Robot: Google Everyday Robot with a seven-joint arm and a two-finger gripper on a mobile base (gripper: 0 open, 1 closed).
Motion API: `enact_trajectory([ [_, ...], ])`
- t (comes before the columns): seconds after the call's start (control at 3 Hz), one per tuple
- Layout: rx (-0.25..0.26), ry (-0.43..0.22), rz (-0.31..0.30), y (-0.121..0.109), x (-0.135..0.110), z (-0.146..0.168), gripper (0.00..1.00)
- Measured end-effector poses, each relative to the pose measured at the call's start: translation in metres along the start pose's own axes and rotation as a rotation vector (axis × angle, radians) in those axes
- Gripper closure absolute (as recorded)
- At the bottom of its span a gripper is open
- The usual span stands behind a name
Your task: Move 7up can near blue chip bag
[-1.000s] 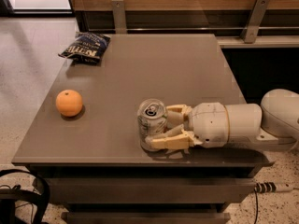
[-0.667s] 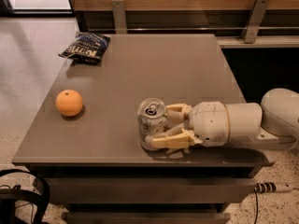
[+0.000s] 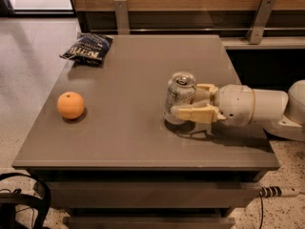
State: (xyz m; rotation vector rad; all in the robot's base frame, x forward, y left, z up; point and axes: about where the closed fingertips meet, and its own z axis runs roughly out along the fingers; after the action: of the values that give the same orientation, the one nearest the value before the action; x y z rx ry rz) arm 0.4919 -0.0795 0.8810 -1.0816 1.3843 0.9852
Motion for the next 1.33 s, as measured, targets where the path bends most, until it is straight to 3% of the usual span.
enact_trajectory([
  [0.33, 0.099, 0.039, 0.035, -0.056, -0.012, -0.015, 1.0],
  [0.67, 0.154, 0.114, 0.064, -0.114, -0.02, -0.012, 1.0],
  [1.0, 0.159, 0.13, 0.071, -0.16, -0.028, 0.011, 1.0],
  [1.33, 0.142, 0.102, 0.058, -0.2, -0.035, 0.046, 1.0],
])
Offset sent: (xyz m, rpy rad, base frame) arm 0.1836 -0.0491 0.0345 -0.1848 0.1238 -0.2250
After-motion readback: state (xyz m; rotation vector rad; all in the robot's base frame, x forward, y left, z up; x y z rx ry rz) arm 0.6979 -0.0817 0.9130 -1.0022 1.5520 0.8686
